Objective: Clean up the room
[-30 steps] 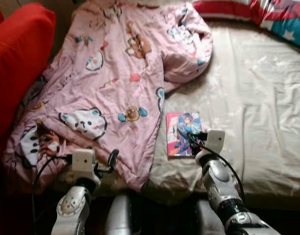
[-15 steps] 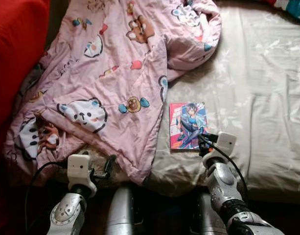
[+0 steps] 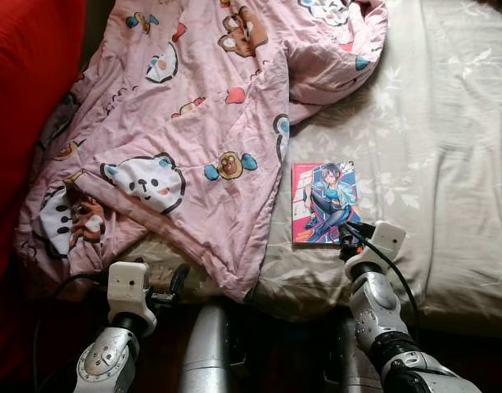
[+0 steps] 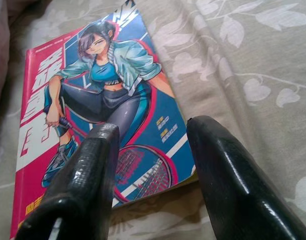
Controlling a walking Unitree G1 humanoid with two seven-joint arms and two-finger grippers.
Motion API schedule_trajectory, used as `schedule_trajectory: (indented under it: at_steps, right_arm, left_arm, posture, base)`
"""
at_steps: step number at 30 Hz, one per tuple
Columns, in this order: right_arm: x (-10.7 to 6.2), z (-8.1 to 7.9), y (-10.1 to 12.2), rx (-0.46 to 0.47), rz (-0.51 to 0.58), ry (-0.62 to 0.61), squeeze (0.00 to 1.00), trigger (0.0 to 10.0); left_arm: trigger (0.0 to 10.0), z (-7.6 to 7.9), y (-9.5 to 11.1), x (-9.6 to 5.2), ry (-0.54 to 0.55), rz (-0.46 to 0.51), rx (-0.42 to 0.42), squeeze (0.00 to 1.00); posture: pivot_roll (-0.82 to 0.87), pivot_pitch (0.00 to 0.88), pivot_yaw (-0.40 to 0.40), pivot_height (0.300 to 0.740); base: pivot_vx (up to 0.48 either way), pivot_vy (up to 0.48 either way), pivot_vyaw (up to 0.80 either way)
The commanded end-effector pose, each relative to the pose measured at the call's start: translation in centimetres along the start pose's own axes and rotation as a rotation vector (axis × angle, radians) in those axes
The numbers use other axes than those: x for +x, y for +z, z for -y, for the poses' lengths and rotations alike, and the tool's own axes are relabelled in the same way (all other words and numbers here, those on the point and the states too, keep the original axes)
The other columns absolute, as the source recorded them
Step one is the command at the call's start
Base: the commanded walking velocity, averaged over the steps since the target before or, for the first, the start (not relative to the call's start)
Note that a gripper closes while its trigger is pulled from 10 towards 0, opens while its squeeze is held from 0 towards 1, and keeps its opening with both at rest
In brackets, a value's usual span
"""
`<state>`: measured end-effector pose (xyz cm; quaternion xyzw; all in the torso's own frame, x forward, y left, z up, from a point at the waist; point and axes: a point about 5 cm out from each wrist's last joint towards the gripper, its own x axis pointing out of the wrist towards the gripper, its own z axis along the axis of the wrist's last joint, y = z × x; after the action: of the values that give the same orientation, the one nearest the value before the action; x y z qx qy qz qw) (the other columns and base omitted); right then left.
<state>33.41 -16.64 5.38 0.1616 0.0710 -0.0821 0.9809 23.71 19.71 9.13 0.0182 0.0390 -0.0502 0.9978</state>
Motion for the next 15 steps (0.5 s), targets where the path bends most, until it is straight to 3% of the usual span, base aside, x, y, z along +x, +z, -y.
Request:
schedule_trajectory:
  at_steps: [1, 15]
  right_arm:
    - [-0.46, 0.07, -0.99, 0.022, -0.028, -0.020, 0.00, 10.0]
    - [-0.61, 0.49, -1.21, 0.039, -0.030, -0.047, 0.00, 10.0]
  left_arm:
    - [10.0, -0.86, -0.76, -0.83, 0.022, -0.046, 0.003, 0.00]
    - [10.0, -1.17, -0.63, -1.24, 0.022, -0.060, 0.015, 0.00]
  posture:
    - [0.15, 0.384, 0.164, 0.621]
    - [0.17, 0.396, 0.176, 0.621]
  base:
    - [0.000, 0.000, 0.00]
    - [0.000, 0.000, 0.00]
